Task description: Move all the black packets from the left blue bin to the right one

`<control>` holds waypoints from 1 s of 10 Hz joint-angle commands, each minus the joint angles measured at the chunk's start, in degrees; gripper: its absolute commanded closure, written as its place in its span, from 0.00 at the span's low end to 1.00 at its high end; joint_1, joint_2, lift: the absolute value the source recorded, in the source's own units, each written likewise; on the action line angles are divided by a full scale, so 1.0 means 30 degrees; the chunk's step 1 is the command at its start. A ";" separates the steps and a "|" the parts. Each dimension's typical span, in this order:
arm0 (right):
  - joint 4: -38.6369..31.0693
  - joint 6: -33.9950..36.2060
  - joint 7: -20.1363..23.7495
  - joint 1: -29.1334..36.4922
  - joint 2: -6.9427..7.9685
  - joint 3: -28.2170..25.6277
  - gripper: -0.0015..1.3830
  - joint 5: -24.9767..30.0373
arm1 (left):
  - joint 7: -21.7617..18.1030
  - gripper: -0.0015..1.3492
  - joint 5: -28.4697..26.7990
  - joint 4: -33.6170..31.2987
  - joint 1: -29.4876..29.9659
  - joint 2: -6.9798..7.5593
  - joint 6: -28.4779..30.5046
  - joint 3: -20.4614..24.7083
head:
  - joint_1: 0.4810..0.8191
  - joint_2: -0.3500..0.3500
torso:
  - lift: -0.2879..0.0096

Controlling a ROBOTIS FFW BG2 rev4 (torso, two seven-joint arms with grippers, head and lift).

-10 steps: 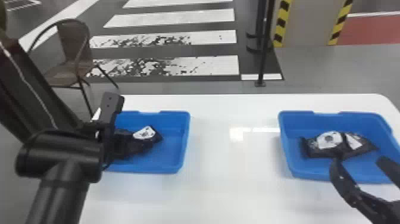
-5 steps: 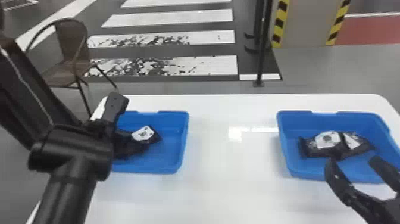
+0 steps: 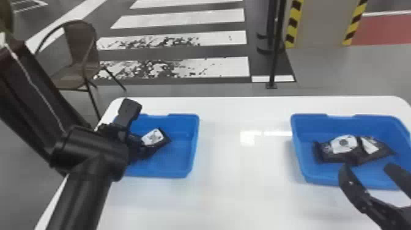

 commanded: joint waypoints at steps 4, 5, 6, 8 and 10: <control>-0.0116 -0.0003 0.0170 0.0062 -0.0041 0.0003 0.11 -0.0301 | -0.0180 0.89 0.0974 -0.4289 0.2258 -0.0205 -0.0311 0.0874 | 0.63 0.70 | 0.50; -0.0163 -0.0003 0.0258 0.0062 -0.0041 0.0003 0.11 -0.0377 | -0.0180 0.89 0.1850 -0.6304 0.3430 -0.0352 -0.0077 0.1254 | 0.63 0.70 | 0.50; -0.0351 -0.0003 0.0375 0.0062 -0.0041 0.0003 0.11 -0.0529 | -0.0180 0.89 0.2764 -0.8226 0.4461 -0.0498 0.0064 0.1369 | 0.63 0.68 | 0.50; -0.0726 0.0372 0.0844 -0.0266 -0.0129 0.0384 0.11 -0.1215 | -0.0180 0.89 0.5468 -1.0851 0.6148 -0.0527 -0.1061 0.0912 | 0.63 0.63 | 0.50; -0.0866 0.0559 0.1313 -0.0828 -0.0305 0.0879 0.11 -0.1557 | -0.0093 0.89 0.7335 -1.2211 0.6898 -0.0732 -0.2046 -0.0231 | 0.63 0.55 | 0.50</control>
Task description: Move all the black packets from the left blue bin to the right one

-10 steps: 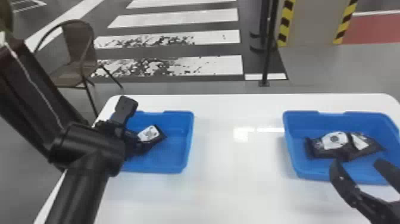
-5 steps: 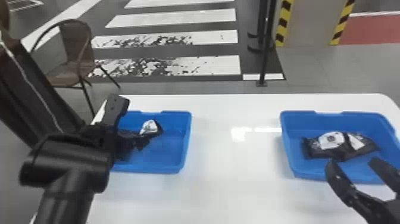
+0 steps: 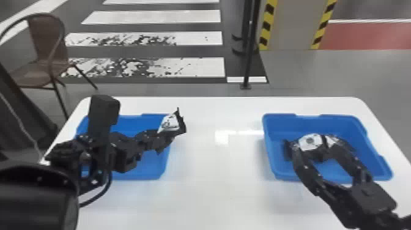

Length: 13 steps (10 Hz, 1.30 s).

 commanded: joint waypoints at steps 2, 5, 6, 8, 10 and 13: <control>0.0139 0.0391 0.0232 -0.1067 -0.0325 0.1007 0.11 -0.0560 | 0.0137 0.89 0.1875 -0.0411 0.0444 -0.0204 -0.1255 -0.1472 | 0.63 0.46 | 0.50; 0.1264 0.0906 0.0759 -0.2942 -0.0677 0.2682 0.11 -0.1398 | 0.0284 0.89 0.3132 -0.0411 0.0257 -0.0175 -0.2005 -0.2919 | 0.63 0.42 | 0.50; 0.1686 0.0906 0.0818 -0.3505 -0.0764 0.3101 0.11 -0.1626 | 0.0313 0.89 0.3399 -0.0411 0.0116 -0.0117 -0.2005 -0.3376 | 0.63 0.41 | 0.50; 0.2201 0.1047 0.0847 -0.4255 -0.0794 0.3634 0.11 -0.1931 | 0.0372 0.89 0.3741 -0.0411 -0.0025 -0.0058 -0.2052 -0.3947 | 0.63 0.41 | 0.50; 0.2436 0.1234 0.0847 -0.4676 -0.0970 0.4549 0.11 -0.2426 | 0.0401 0.89 0.3932 -0.0317 -0.0072 -0.0058 -0.2052 -0.4176 | 0.63 0.41 | 0.50; 0.3139 0.1609 0.0877 -0.5145 -0.0999 0.4967 0.35 -0.2655 | 0.0401 0.89 0.4046 -0.0270 -0.0118 -0.0058 -0.2099 -0.4290 | 0.63 0.45 | 0.50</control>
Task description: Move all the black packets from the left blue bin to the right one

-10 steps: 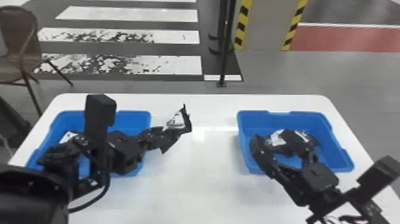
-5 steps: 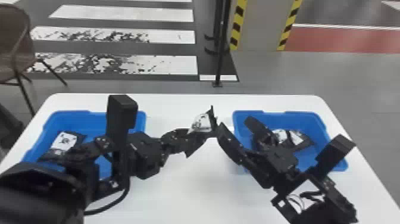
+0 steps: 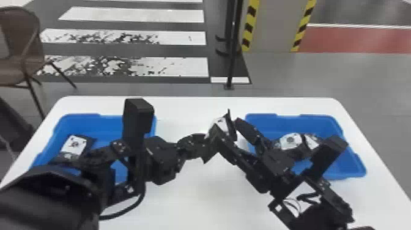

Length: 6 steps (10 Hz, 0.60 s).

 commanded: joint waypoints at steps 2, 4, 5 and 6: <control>0.0724 0.0022 -0.0025 -0.0360 0.0086 -0.0017 0.78 -0.0285 | -0.0006 0.89 0.0104 0.0001 -0.0043 -0.0001 -0.0069 -0.0094 | 0.63 0.45 | 0.50; 0.0771 -0.0025 -0.0025 -0.0360 0.0086 -0.0017 0.92 -0.0133 | -0.0006 0.89 0.0180 0.0001 -0.0043 -0.0001 -0.0163 -0.0055 | 0.63 0.45 | 0.50; 0.0771 -0.0072 -0.0025 -0.0360 0.0086 -0.0017 0.92 -0.0171 | -0.0006 0.89 0.0218 0.0001 -0.0043 -0.0001 -0.0210 -0.0055 | 0.63 0.45 | 0.50; 0.0771 -0.0119 -0.0025 -0.0360 0.0086 -0.0017 0.92 -0.0247 | 0.0111 0.86 0.0408 0.0001 0.0004 -0.0001 -0.0397 0.0021 | 0.63 0.45 | 0.50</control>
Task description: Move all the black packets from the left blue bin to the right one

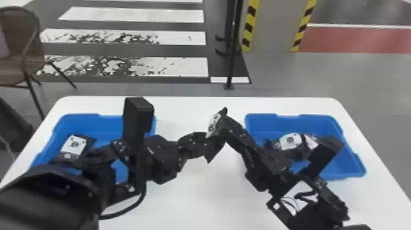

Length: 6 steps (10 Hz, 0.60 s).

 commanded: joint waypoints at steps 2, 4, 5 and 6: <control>-0.0001 -0.0066 -0.0023 0.0001 0.0029 -0.0381 0.92 -0.0020 | 0.0336 0.25 0.0550 -0.0002 0.0964 -0.0292 -0.0733 0.1214 | 0.63 0.45 | 0.50; 0.0421 -0.0066 -0.0023 -0.0468 0.0058 -0.1714 0.92 0.0361 | 0.0512 0.09 0.0931 -0.1033 0.2604 -0.0673 -0.2514 0.3004 | 0.63 0.47 | 0.50; 0.0843 -0.0066 -0.0023 -0.0890 0.0029 -0.2628 0.92 0.0932 | 0.0952 0.11 0.0854 -0.2392 0.3823 -0.1054 -0.2983 0.4109 | 0.63 0.47 | 0.50; 0.1593 -0.0066 -0.0052 -0.1452 -0.0089 -0.3542 0.92 0.1579 | 0.1157 0.11 0.0740 -0.3517 0.5089 -0.1552 -0.3311 0.5404 | 0.63 0.47 | 0.50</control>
